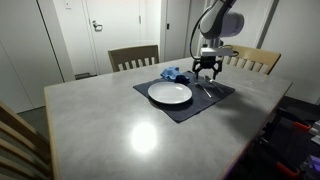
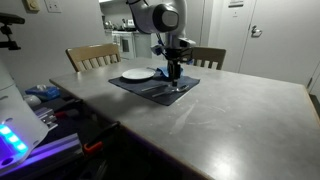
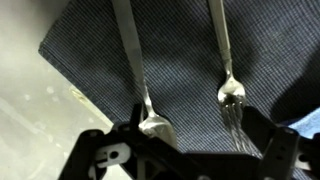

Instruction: Place the spoon on the white plate

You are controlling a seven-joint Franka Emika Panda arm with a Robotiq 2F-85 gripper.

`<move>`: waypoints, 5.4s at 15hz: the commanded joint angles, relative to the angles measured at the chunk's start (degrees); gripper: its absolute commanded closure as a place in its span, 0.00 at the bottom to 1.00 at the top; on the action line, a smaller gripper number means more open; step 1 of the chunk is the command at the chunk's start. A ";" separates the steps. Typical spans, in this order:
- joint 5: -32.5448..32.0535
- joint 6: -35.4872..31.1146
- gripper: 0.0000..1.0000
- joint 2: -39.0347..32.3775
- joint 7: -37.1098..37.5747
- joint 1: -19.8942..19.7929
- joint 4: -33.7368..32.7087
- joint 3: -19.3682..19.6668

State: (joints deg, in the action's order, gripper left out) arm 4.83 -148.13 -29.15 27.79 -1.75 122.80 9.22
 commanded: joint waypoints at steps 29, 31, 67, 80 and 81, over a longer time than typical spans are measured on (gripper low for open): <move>9.91 2.97 0.00 -2.33 -9.74 -6.19 0.82 -1.72; 9.91 2.96 0.00 -2.23 -9.78 -6.22 0.87 -1.70; 9.82 2.24 0.98 -0.46 -10.12 -6.38 1.11 -1.70; 6.69 2.47 0.98 4.21 -18.78 -6.90 5.23 -1.08; 6.19 2.59 0.98 4.94 -19.67 -6.83 5.66 -0.93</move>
State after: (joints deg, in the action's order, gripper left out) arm 12.73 -146.19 -28.01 11.47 -7.65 125.53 8.48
